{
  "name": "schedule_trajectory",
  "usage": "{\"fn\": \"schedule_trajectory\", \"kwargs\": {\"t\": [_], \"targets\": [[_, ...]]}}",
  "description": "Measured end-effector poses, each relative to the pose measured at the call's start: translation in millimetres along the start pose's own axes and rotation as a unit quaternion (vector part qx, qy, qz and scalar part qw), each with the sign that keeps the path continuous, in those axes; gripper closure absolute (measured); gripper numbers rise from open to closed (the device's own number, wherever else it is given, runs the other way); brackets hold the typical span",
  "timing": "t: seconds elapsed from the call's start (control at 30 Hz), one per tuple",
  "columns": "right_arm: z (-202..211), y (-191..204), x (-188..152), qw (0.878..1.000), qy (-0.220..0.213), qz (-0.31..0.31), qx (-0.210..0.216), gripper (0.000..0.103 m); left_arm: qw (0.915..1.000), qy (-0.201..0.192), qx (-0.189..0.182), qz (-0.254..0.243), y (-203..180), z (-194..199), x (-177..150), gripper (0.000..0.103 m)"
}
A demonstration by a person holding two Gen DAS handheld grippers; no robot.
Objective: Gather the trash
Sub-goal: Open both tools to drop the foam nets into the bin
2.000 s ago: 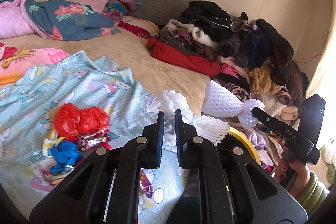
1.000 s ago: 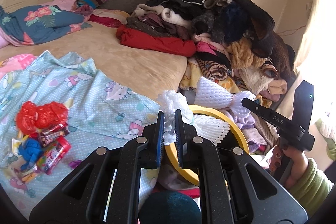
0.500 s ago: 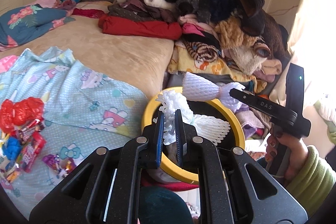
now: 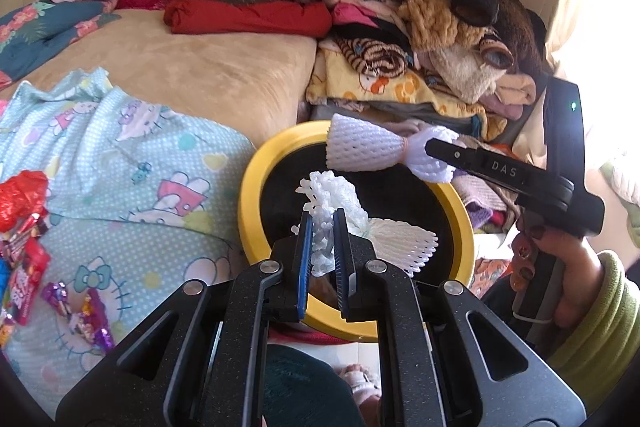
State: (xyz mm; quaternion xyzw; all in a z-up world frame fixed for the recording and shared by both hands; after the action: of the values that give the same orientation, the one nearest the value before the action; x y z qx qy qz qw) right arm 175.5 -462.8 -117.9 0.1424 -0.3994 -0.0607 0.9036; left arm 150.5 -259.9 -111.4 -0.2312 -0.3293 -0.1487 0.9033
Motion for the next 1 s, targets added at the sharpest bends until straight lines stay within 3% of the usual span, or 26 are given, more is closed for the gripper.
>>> {"fn": "schedule_trajectory", "kwargs": {"t": [0.17,0.3,0.37,0.4,0.43,0.53,0.7,0.87,0.93,1.0], "targets": [[-4,-1,-2,1.0,0.004,0.007,-0.003,0.086,0.9999,0.013,-0.004,-0.004,-3,-15,-3,0.096],[-6,-3,-2,1.0,0.004,0.013,-0.008,0.067,0.9998,0.022,-0.004,0.0,-3,-25,-3,0.096],[-8,-3,-3,1.0,0.004,0.021,-0.009,0.065,0.9997,0.024,0.0,0.001,-1,-28,-3,0.087],[-8,-2,-3,1.0,0.005,0.025,-0.011,0.065,0.9997,0.024,0.001,0.001,0,-28,-3,0.071],[-9,-2,-4,0.999,0.006,0.028,-0.013,0.065,0.9998,0.021,0.002,0.002,1,-27,-3,0.061],[-9,4,-5,0.999,0.004,0.038,-0.008,0.06,0.9999,0.011,0.003,0.002,3,-23,0,0.051],[-8,14,-7,0.999,0.01,0.05,-0.003,0.049,0.9999,-0.006,0.01,0.008,10,-13,6,0.039],[-3,25,-10,0.998,0.013,0.062,0.001,0.048,0.9992,-0.03,0.018,0.021,20,1,14,0.031],[-1,30,-11,0.998,0.012,0.063,0.007,0.046,0.9986,-0.04,0.024,0.025,25,7,18,0.023],[1,36,-11,0.998,0.011,0.065,0.011,0.045,0.9981,-0.048,0.027,0.026,27,12,20,0.023]]}}
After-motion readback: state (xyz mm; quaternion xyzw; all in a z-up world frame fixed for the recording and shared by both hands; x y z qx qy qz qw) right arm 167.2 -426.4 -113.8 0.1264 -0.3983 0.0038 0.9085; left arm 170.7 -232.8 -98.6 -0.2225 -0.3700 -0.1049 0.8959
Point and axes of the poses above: each gripper's, at about its wrist camera, not at the fingertips, and z roughly against the way its jaws point, y to its left, x to its top, the point moved 8 cm from there along -z, roughly the way its jaws point, and after that the axes turned 5 degrees about z, right-handed, at the moved point
